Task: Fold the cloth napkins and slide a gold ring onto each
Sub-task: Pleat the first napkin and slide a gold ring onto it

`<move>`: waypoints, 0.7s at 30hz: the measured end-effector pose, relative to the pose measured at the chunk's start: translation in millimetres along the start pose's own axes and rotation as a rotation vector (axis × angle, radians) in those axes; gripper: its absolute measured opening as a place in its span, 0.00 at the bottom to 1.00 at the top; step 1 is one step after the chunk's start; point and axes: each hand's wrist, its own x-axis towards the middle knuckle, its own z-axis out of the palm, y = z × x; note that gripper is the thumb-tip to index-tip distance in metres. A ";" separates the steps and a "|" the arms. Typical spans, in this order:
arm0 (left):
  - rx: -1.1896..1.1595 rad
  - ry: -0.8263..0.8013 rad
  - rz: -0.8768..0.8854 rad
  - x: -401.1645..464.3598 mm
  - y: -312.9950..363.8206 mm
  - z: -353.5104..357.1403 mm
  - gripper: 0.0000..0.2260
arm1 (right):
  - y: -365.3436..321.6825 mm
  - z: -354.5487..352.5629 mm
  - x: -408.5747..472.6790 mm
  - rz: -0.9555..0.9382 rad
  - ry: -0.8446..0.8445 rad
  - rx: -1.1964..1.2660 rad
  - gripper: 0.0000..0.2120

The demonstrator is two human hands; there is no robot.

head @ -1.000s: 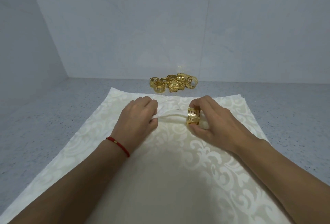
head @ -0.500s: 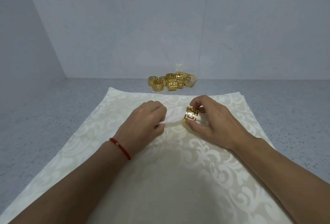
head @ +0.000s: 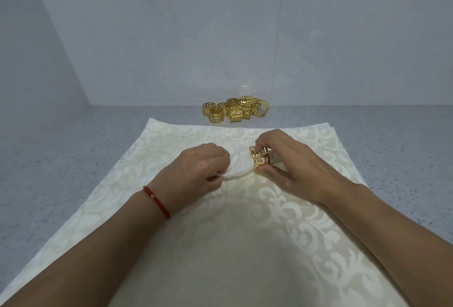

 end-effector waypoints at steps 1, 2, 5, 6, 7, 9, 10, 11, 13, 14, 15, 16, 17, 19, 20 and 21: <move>0.005 -0.005 0.013 0.2 -1.0 -1.0 0.12 | 0.1 -0.2 0.6 -0.002 0.004 0.006 0.14; 0.010 -0.006 0.013 -0.2 -2.4 -1.5 0.12 | -0.6 -0.1 0.6 -0.008 0.012 0.014 0.13; 0.019 -0.003 -0.015 -0.8 -8.5 -3.7 0.10 | -4.4 1.5 2.7 -0.042 0.045 0.006 0.12; 0.021 -0.002 -0.023 -1.3 -9.5 -3.6 0.10 | -5.7 2.7 3.6 -0.056 0.052 -0.002 0.12; 0.018 0.001 -0.036 -2.4 -9.0 -3.1 0.09 | -7.2 3.8 3.5 -0.066 0.054 -0.005 0.11; 0.006 0.026 -0.071 -3.0 -7.8 -2.1 0.09 | -9.7 3.6 3.9 -0.080 0.060 -0.005 0.10; -0.004 0.047 -0.094 -3.7 -6.5 -1.4 0.09 | -11.5 3.7 3.4 -0.084 0.058 -0.005 0.10; -0.013 0.070 -0.114 -3.3 -6.0 -0.9 0.09 | -13.0 3.8 3.8 -0.092 0.056 -0.013 0.10; -0.030 0.099 -0.145 -3.3 -3.9 1.8 0.10 | -16.4 6.3 4.4 -0.107 0.043 -0.048 0.10; -0.031 0.101 -0.155 -3.2 -2.7 3.5 0.10 | -18.5 8.1 4.9 -0.112 0.042 -0.066 0.11; -0.027 0.102 -0.165 -2.8 -2.1 4.5 0.10 | -20.0 9.1 6.0 -0.115 0.047 -0.079 0.11; -0.024 0.102 -0.175 -2.7 -1.9 5.4 0.11 | -20.4 9.1 6.4 -0.117 0.050 -0.082 0.11; -0.021 0.098 -0.181 -3.0 -2.2 5.8 0.11 | -20.1 8.5 6.3 -0.116 0.048 -0.071 0.11; -0.006 0.082 -0.179 -2.8 -2.2 5.5 0.12 | -17.7 5.4 5.3 -0.094 0.024 -0.007 0.11; 0.005 0.073 -0.166 -2.0 -2.0 5.4 0.12 | -16.3 4.3 4.6 -0.068 0.000 0.029 0.12; 0.019 0.068 -0.147 -0.7 -1.6 5.0 0.13 | -16.0 4.5 4.4 -0.043 -0.014 0.051 0.12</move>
